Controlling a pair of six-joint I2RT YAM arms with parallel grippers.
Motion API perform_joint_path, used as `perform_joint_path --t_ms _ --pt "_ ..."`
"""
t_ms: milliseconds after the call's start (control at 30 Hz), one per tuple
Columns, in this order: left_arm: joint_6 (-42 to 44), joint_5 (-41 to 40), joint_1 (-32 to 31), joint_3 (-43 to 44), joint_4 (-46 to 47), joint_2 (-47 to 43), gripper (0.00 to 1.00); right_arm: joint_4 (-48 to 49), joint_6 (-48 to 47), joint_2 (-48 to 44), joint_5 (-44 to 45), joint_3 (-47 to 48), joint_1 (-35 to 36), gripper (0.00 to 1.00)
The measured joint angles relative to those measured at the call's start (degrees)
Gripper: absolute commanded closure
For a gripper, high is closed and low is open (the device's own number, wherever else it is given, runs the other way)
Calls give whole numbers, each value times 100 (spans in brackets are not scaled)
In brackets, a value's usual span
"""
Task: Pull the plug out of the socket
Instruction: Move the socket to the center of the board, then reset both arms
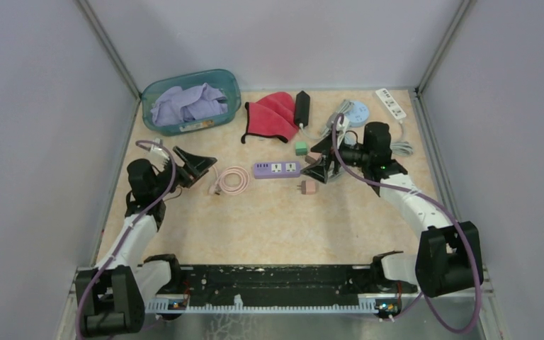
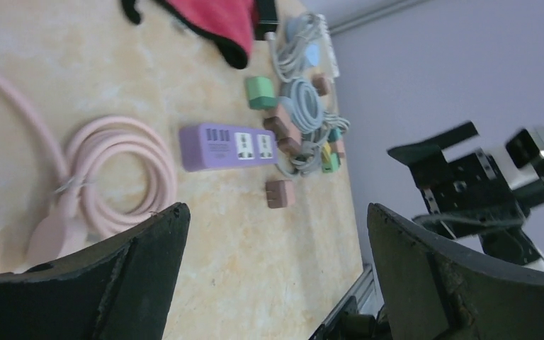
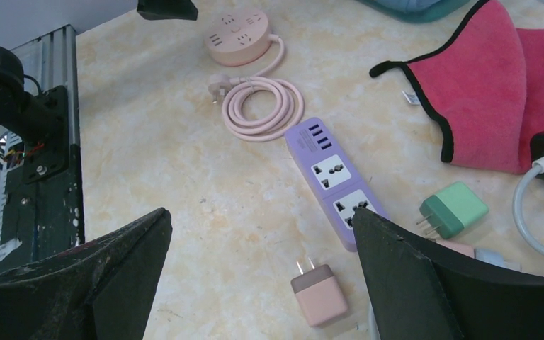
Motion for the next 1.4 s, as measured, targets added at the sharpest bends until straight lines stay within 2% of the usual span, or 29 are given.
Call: perform_joint_path --t_ms 167,300,400,700,900,1133,1400 --pt "352 715 -461 133 433 -210 0 -157 144 -48 52 136 -201 1" --pt "944 778 -1235 780 57 -350 0 -505 422 -111 138 549 -461 1" --pt "1364 765 -1578 1355 -267 -452 0 -833 619 -210 321 1093 -662 1" --pt "2498 525 -1615 2638 -1537 -573 0 -2518 321 -422 966 3185 -817 1" --pt "3298 393 -1615 3368 -2280 -411 0 -2887 579 -850 1003 3344 -986 1" --pt "4004 109 -1615 2898 -2444 -577 0 -2702 1086 -984 693 2911 -1681 1" --pt "4225 -46 -1497 2175 -2326 -715 0 -2448 1357 -992 339 2693 -2122 1"
